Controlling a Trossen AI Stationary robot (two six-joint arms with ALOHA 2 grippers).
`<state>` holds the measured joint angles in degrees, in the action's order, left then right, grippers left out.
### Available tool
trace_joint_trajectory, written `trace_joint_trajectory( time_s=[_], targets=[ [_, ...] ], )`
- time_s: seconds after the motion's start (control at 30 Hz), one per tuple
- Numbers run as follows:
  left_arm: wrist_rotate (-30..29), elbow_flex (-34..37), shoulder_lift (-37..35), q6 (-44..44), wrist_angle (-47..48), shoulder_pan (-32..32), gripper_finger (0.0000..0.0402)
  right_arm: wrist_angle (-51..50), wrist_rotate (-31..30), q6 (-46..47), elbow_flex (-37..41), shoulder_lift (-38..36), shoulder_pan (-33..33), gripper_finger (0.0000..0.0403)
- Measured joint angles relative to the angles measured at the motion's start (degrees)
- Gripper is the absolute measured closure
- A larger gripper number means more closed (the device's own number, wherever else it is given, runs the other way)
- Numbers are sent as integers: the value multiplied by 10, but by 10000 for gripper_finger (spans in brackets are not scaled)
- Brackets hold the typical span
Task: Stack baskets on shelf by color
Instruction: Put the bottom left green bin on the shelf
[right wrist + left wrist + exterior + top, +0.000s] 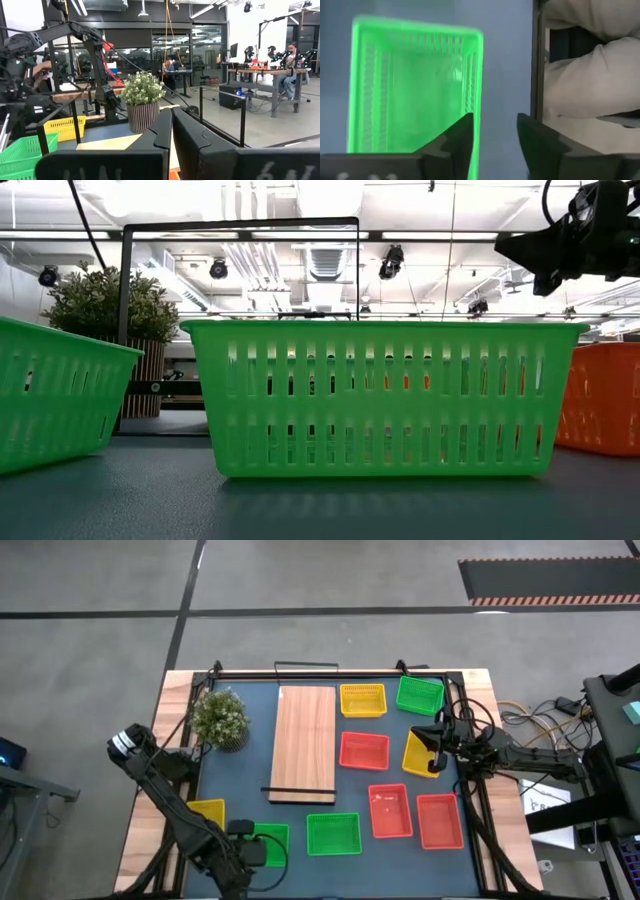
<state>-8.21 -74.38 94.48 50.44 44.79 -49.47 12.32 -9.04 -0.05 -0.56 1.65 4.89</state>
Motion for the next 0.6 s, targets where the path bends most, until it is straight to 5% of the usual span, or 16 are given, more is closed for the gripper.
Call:
trace_joint_trajectory(
  time_s=[0.6],
  targets=[
    [-12, 24, 93, -29, -84, 0, 236, 15, 1, 0, 0, 0, 0, 394]
  ],
)
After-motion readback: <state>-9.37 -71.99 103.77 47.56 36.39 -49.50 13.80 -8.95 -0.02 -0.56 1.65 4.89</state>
